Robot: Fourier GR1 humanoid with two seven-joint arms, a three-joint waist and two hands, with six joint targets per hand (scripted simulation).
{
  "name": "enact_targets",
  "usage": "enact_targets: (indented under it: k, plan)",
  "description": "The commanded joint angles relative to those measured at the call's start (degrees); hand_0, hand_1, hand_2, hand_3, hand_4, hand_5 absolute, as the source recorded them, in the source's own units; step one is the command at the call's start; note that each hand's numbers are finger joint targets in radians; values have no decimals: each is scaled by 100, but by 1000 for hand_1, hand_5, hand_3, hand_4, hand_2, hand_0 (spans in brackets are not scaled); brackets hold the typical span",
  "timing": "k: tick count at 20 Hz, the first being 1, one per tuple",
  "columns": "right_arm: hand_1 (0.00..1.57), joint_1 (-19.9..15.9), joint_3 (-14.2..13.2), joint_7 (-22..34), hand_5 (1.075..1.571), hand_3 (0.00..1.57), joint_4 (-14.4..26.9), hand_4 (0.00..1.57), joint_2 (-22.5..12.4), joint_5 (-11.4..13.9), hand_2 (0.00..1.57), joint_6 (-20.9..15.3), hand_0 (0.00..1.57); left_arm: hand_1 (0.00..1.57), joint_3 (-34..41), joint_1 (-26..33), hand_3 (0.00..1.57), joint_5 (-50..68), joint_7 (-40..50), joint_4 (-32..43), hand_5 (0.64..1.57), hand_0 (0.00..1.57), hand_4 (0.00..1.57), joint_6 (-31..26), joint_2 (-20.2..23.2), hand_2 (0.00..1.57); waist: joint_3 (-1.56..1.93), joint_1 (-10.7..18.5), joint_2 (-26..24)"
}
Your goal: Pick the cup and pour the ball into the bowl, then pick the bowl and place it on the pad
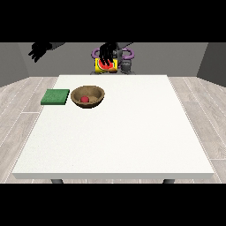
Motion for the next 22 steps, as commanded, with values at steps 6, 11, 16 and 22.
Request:
enact_targets:
  k: [6,11,16,22]
  plan:
    - [0,82,-303,-80,1559,132,84,777,-66,24,0,-457,0,635,2524,415,669,2666,-1304,-1510,1545,635,1285,1275,626,936,-63,989,127]
    - [0,35,-328,-120,1555,0,131,788,16,113,0,-736,0,0,3969,455,0,4804,-1765,-2298,1570,0,1120,867,285,0,-80,1379,286]
    - [0,116,-380,-329,1563,0,251,747,403,105,0,-1069,0,0,5002,479,0,6553,-2317,-2674,1566,0,1054,-475,751,0,-26,1780,567]
    - [0,117,-370,-1069,1565,0,634,737,721,146,0,-1007,0,0,5944,87,0,7762,-2085,-2515,1558,0,1055,-1800,1789,0,2,1905,1186]
